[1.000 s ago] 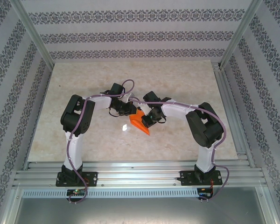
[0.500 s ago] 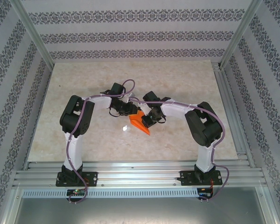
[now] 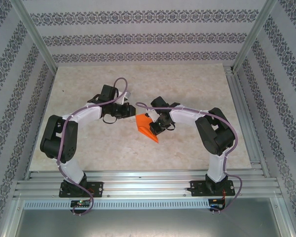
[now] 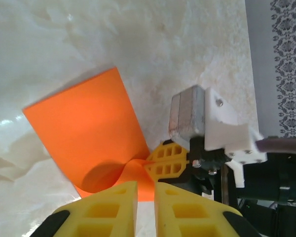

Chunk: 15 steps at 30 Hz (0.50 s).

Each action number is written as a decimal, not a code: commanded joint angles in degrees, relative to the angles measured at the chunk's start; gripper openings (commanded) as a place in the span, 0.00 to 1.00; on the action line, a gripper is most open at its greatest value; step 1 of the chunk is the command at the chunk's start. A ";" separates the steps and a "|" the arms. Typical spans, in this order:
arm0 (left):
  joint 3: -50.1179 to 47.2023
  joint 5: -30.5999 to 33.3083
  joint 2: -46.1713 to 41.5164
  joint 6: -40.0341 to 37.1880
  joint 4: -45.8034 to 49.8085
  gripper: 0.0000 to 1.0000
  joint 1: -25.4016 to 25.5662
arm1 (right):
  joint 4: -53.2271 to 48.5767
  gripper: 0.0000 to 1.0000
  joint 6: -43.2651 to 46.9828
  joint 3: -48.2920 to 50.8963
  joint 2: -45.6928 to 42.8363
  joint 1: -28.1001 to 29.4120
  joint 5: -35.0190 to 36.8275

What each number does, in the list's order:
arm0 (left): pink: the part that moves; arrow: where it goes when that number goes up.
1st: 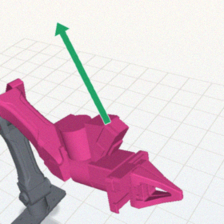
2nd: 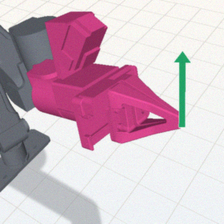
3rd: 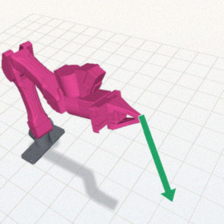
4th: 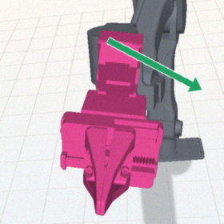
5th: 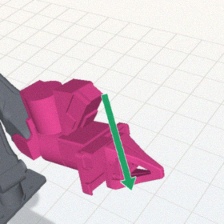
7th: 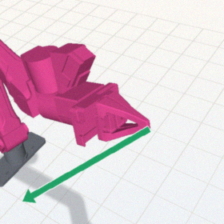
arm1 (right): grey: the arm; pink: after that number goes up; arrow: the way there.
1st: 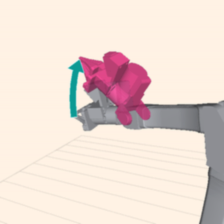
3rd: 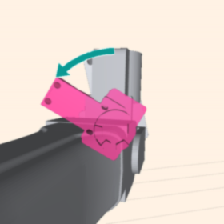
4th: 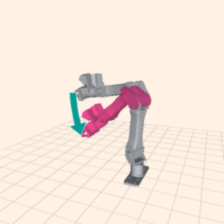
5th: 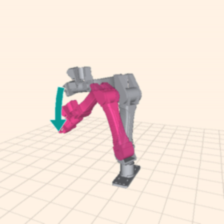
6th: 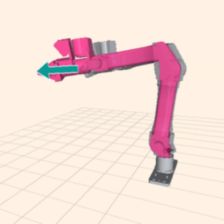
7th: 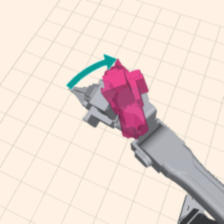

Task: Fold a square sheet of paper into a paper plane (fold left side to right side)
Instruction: Third fold the triangle at the center of the table.

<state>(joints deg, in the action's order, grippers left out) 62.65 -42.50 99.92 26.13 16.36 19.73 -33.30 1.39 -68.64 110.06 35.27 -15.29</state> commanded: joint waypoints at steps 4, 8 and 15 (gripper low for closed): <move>-5.54 -2.14 1.98 9.62 -12.80 0.15 4.91 | -2.82 0.00 0.51 0.26 2.79 1.06 2.15; -6.26 0.01 3.85 13.82 -16.58 0.14 6.91 | -3.00 0.00 0.68 0.02 3.01 1.25 2.02; -6.80 3.48 6.69 17.83 -18.69 0.16 9.24 | -3.48 0.00 0.79 -0.74 3.51 1.52 2.10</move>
<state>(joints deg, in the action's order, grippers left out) 56.60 -41.10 105.62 41.01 1.43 27.59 -34.26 1.43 -69.47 110.50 35.64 -14.81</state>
